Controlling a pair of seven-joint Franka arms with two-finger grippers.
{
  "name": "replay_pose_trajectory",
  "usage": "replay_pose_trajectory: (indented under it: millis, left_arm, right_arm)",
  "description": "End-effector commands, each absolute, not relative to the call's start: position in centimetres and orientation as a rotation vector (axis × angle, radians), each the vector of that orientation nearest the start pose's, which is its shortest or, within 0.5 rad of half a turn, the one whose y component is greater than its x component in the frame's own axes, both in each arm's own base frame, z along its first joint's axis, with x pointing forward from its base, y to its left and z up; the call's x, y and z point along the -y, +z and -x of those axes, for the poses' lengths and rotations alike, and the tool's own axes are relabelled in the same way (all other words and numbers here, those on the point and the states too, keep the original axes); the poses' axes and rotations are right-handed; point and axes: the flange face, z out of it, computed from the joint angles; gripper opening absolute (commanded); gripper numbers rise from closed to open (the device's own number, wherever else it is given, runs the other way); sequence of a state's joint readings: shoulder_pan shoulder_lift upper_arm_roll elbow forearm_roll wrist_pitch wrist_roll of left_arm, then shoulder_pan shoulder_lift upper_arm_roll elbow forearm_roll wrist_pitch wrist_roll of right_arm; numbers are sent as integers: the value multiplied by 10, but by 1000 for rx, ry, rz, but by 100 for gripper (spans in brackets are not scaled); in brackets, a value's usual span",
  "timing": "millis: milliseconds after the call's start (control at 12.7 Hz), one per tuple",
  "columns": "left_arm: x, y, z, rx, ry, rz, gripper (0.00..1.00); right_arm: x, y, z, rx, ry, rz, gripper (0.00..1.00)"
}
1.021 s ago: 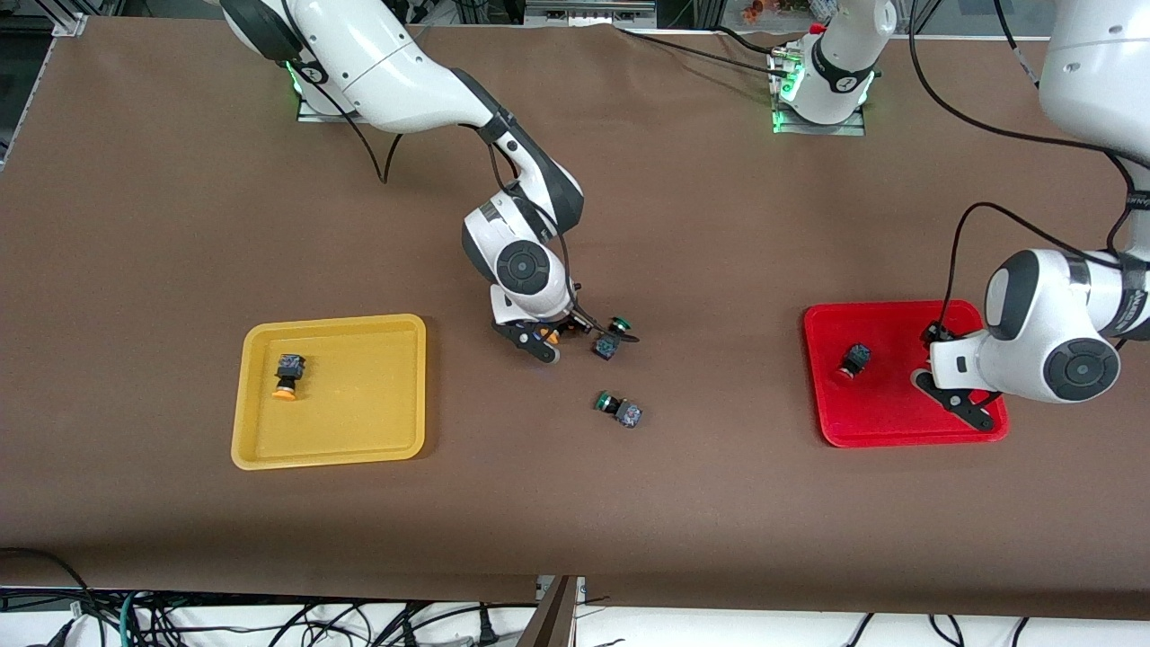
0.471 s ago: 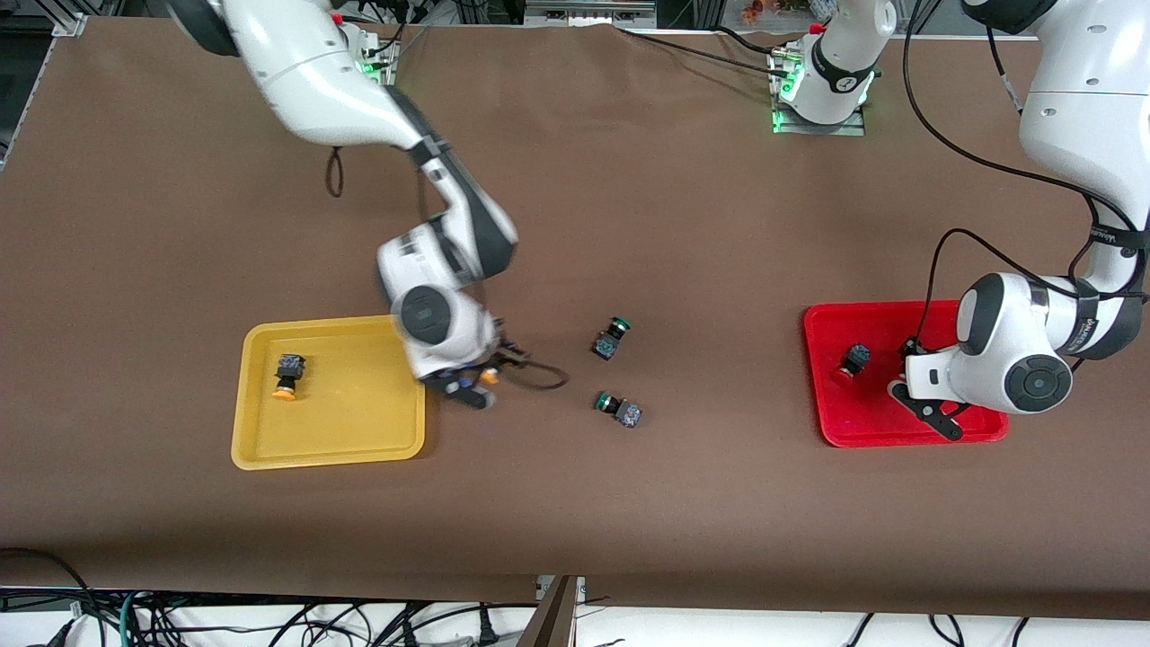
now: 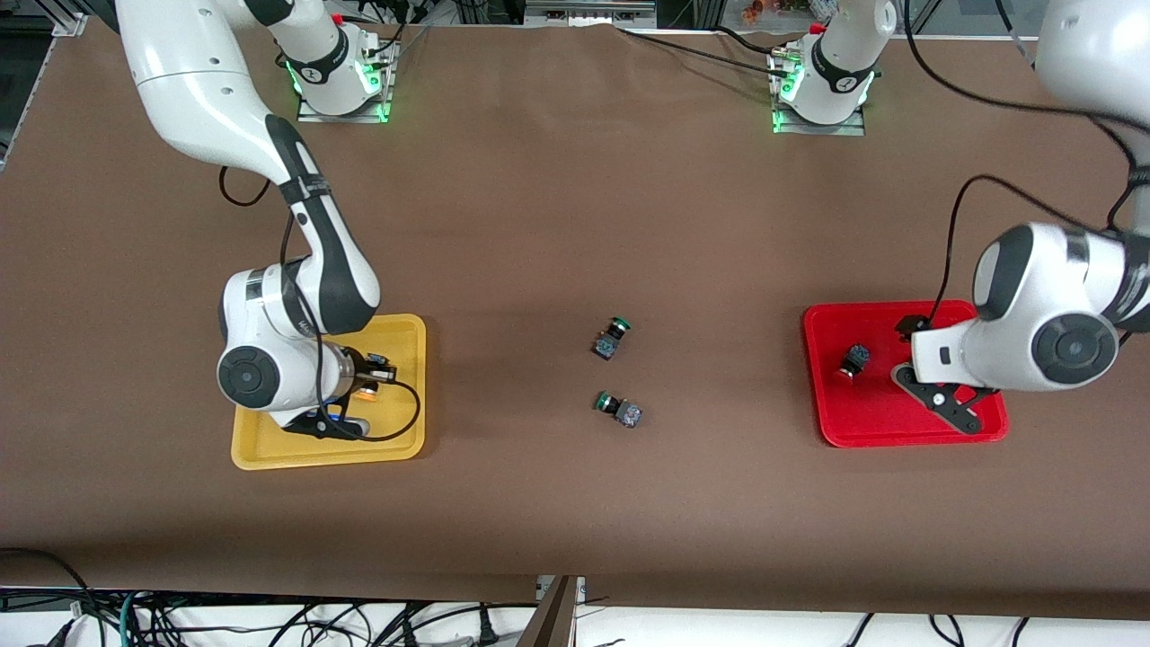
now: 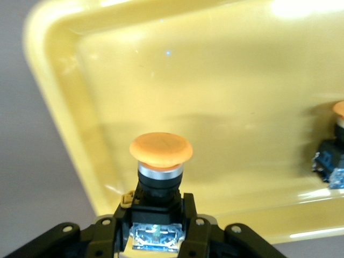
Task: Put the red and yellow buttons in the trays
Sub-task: 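Place the red button in the red tray while the right gripper carries yellow, then release the yellow button in the yellow tray while the left gripper withdraws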
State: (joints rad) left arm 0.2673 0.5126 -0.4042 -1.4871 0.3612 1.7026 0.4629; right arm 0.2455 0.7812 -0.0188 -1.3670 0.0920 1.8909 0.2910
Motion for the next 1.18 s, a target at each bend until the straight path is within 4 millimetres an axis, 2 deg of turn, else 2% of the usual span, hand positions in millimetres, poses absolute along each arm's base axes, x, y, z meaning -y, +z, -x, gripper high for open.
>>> replay_pose_trajectory:
  millis: [0, 79, 157, 236, 393, 471, 550, 629, 707, 786, 864, 943, 1021, 1100]
  left_arm:
    - [42, 471, -655, -886, 326, 2840, 100]
    - [44, 505, -654, -864, 278, 2853, 100]
    - [42, 536, -654, -841, 236, 2891, 100]
    - [37, 557, -654, -778, 182, 2969, 100]
    - [16, 558, -651, -567, 165, 3196, 100]
    - [7, 556, -641, -490, 168, 3236, 100]
    - [-2, 567, -625, -437, 108, 3221, 100]
    - [0, 574, -606, -423, 62, 3191, 100]
    - [8, 581, -583, -419, 21, 3172, 100]
    - [9, 582, -563, -330, -8, 3163, 100]
    - [15, 581, -555, -201, -36, 3165, 100]
    - [20, 581, -556, -155, -45, 3119, 100]
    - [11, 582, -556, -136, -42, 3078, 100]
    - [9, 578, -556, -120, -30, 3101, 100]
  right_arm:
    - [-147, 219, -680, -75, 467, 3112, 4]
    - [-141, 221, -682, -85, 467, 3109, 88]
    - [-142, 228, -683, -76, 456, 3106, 100]
    - [-141, 240, -686, -70, 441, 3108, 100]
    - [-134, 295, -689, -59, 471, 3101, 100]
    - [-128, 329, -690, -38, 493, 3101, 100]
    - [-119, 362, -688, -13, 512, 3104, 100]
    - [-113, 396, -684, 18, 518, 3103, 100]
    - [-112, 435, -677, 27, 499, 3101, 100]
    - [-116, 474, -664, 30, 457, 3111, 100]
    - [-113, 513, -651, 41, 405, 3116, 100]
    - [-115, 541, -637, 55, 389, 3110, 100]
    - [-116, 566, -617, 76, 394, 3112, 100]
    - [-108, 587, -598, 87, 379, 3122, 100]
